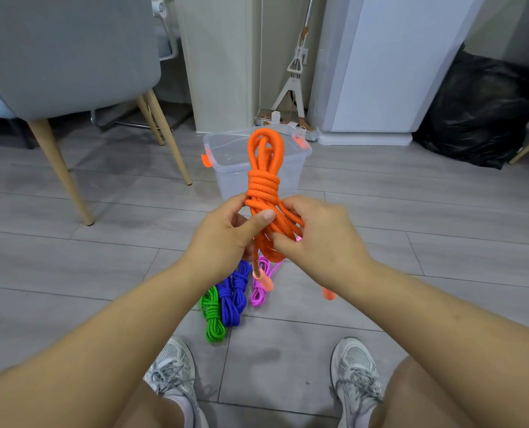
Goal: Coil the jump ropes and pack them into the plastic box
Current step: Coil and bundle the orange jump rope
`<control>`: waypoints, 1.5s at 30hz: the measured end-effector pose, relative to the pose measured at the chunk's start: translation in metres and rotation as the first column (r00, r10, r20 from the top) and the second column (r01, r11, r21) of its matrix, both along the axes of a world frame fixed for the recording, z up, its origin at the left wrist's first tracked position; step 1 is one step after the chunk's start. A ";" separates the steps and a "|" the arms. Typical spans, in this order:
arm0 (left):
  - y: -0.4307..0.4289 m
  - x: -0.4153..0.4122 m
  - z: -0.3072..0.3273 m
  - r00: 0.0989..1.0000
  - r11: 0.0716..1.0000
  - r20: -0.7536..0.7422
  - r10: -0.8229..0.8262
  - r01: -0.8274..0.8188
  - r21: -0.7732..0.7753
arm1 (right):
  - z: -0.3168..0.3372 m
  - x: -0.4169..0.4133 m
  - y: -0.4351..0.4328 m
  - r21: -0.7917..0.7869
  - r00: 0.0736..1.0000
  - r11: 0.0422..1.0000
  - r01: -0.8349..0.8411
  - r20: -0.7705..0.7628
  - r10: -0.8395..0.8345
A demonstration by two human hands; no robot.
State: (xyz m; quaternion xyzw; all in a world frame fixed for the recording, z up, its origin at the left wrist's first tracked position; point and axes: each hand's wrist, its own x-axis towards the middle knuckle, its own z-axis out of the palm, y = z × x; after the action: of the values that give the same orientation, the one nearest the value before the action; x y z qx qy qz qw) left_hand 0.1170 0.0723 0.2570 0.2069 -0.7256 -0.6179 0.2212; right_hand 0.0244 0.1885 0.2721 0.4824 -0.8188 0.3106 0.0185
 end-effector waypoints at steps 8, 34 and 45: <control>0.006 -0.002 -0.003 0.998 0.997 -0.059 0.018 -0.014 0.074 | -0.006 0.001 -0.001 -0.006 0.999 1.000 0.017 -0.037 -0.017; -0.008 0.002 0.012 0.987 0.938 -0.050 0.153 -0.129 0.322 | 0.021 -0.011 0.029 0.341 0.986 0.926 -0.161 0.093 0.137; -0.014 0.002 0.009 0.989 0.982 -0.015 0.145 -0.142 0.128 | 0.047 -0.024 0.039 -0.336 0.671 0.941 0.033 0.705 0.228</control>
State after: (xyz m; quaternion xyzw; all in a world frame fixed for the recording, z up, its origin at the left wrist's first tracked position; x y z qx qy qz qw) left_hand 0.1187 0.0586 0.2660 0.2647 -0.6655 -0.6476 0.2601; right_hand 0.0008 0.2275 0.3190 0.3507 -0.6673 0.6072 -0.2510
